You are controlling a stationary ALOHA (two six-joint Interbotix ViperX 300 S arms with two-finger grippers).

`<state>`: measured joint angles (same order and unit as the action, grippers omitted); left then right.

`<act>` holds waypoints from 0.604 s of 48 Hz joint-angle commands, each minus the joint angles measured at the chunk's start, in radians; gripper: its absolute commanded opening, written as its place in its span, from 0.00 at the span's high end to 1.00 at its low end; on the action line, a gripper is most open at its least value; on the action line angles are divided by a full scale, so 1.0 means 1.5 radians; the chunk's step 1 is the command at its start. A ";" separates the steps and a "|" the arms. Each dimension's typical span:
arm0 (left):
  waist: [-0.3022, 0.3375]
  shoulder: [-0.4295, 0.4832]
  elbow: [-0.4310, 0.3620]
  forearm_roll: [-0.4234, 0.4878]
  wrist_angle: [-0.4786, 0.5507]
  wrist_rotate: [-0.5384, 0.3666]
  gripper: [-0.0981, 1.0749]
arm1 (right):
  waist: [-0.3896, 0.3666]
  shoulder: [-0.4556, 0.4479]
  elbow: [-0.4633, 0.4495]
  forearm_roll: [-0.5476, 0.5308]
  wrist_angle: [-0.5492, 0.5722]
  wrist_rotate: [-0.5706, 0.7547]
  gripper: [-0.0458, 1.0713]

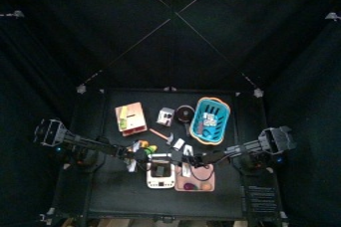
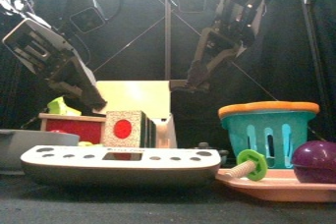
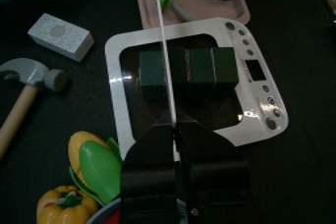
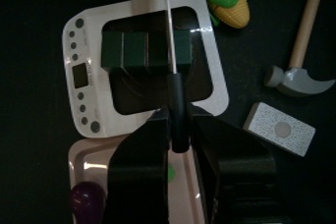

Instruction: Cut sushi roll

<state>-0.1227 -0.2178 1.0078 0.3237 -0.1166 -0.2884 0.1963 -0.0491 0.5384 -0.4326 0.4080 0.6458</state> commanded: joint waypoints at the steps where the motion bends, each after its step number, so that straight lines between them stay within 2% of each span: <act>1: -0.002 0.001 0.003 0.003 0.009 0.001 0.70 | 0.001 -0.022 -0.004 0.000 0.005 0.000 0.52; 29: -0.006 0.005 0.008 0.001 0.011 0.001 0.70 | 0.005 0.001 -0.002 0.005 0.002 0.000 0.52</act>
<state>-0.1273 -0.2102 1.0094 0.3237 -0.1135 -0.2884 0.2010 -0.0322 0.5384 -0.4264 0.4050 0.6458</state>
